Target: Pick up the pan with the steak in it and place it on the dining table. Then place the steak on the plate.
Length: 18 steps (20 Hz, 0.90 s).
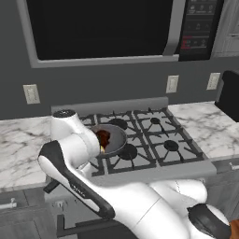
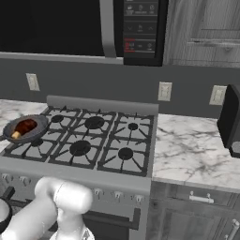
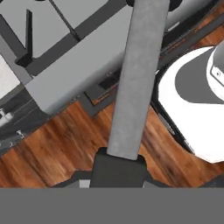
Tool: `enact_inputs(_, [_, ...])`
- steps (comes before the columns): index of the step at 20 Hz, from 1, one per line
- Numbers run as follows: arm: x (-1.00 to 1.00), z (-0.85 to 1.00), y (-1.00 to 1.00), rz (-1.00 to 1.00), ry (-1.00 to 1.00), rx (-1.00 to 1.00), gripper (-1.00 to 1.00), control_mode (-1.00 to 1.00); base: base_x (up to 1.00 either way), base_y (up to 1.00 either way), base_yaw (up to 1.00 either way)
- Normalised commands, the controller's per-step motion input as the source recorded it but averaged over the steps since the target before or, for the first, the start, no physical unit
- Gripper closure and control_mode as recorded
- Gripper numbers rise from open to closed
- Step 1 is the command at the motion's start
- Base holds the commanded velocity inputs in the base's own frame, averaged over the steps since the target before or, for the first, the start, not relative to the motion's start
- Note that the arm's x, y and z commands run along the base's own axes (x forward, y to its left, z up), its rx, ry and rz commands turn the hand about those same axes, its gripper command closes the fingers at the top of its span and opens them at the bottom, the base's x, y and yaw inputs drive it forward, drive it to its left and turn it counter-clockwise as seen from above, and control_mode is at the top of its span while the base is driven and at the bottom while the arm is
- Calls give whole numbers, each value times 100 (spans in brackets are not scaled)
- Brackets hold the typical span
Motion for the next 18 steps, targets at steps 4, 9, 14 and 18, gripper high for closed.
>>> enact_inputs(4, [-50, 40, -13, 24, 1, 23, 100, -100, 0, 0, 0])
enact_inputs(9, [-9, 20, -23, 19, 8, 32, 100, -100, 0, 0, 0])
enact_inputs(14, [0, 0, -9, 1, 0, 4, 100, -100, 0, 0, 0])
enact_inputs(18, [-5, -1, 0, 0, 0, 0, 100, -100, 0, 0, 0])
